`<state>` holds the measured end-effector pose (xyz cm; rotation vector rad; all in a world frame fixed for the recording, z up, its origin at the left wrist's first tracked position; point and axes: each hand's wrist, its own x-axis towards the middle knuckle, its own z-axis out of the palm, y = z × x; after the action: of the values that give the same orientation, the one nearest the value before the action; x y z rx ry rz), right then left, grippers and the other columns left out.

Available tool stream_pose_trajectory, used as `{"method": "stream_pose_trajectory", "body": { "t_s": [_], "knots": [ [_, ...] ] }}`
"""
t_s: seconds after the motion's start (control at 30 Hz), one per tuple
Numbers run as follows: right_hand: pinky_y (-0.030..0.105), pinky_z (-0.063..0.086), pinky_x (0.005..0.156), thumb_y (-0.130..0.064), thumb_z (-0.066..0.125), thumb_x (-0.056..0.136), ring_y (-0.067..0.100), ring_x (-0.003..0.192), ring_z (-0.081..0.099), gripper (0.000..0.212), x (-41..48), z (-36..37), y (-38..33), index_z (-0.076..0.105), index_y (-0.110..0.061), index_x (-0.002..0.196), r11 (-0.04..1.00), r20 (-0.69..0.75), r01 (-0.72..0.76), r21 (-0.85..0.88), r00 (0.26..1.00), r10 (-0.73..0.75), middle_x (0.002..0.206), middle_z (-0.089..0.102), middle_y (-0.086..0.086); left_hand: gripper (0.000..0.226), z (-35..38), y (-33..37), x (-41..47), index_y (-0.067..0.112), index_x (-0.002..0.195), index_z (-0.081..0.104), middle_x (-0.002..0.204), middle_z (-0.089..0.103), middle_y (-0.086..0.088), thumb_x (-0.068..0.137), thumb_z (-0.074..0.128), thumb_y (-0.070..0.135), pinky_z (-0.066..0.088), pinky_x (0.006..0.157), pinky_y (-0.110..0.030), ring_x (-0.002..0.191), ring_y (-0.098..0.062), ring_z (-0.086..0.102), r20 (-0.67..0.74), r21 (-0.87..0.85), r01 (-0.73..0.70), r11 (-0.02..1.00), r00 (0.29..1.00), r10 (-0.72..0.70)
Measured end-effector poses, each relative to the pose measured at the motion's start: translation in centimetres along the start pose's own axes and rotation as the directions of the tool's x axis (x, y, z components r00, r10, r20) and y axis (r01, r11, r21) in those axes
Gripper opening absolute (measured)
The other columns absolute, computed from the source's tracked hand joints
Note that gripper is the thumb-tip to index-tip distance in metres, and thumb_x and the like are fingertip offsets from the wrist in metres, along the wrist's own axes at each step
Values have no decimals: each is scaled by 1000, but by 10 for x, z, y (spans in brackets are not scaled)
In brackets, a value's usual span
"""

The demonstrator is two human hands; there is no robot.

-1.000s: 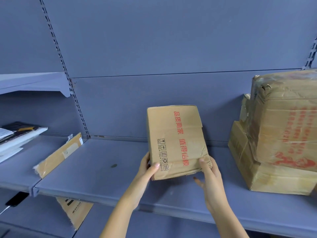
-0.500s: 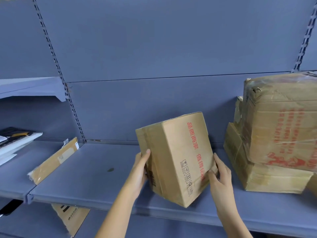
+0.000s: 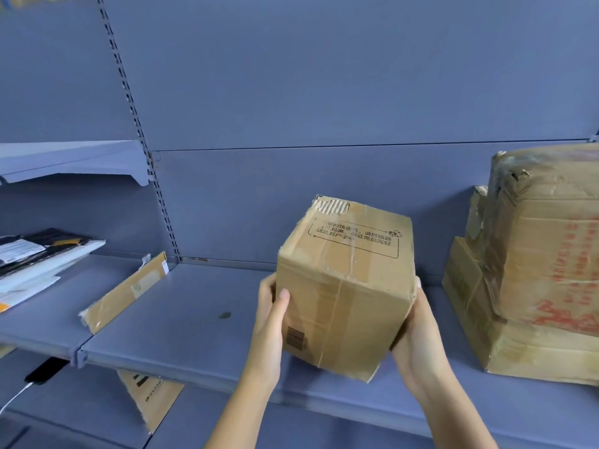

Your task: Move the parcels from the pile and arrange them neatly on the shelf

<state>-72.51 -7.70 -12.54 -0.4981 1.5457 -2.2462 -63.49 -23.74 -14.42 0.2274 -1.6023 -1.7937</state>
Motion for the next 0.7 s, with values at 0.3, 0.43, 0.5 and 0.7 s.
{"method": "stream_pose_trajectory", "body": {
  "t_s": [0.3, 0.43, 0.5, 0.7],
  "knots": [
    [49, 36, 110, -69, 38, 79, 17, 120, 60, 66, -5, -3, -14, 59, -31, 129, 999, 218, -19, 29, 976, 13, 126, 67, -2, 28, 2, -12, -7, 40, 99, 60, 107, 65, 18, 89, 36, 50, 42, 84, -23, 105, 4, 58, -50, 31, 24, 999, 999, -22],
    [45, 40, 89, -37, 49, 90, 30, 108, 61, 37, 2, -15, -28, 64, -29, 123, 1000, 229, 10, 19, 973, -15, 122, 67, 12, 31, 2, -14, -6, 33, 85, 62, 98, 65, 10, 97, 35, 42, 42, 89, -30, 96, -4, 57, -65, -45, 61, 997, 996, -64],
    [45, 44, 90, -29, 44, 81, 22, 115, 62, 44, 5, -18, -30, 64, -33, 121, 996, 266, 59, -68, 963, -39, 124, 67, 0, 19, -1, -14, 0, 27, 94, 64, 105, 66, 5, 94, 45, 32, 41, 95, -38, 102, -13, 58, -46, -102, 139, 985, 988, -144],
    [30, 47, 76, -37, 40, 77, 10, 109, 65, 48, 10, -23, -28, 62, -44, 119, 970, 238, 144, -194, 967, -96, 121, 68, -11, 35, -2, -19, 3, 28, 100, 74, 106, 74, 2, 87, 43, 37, 57, 71, -29, 97, -15, 69, -17, 4, 436, 900, 900, -436]
  ]
}}
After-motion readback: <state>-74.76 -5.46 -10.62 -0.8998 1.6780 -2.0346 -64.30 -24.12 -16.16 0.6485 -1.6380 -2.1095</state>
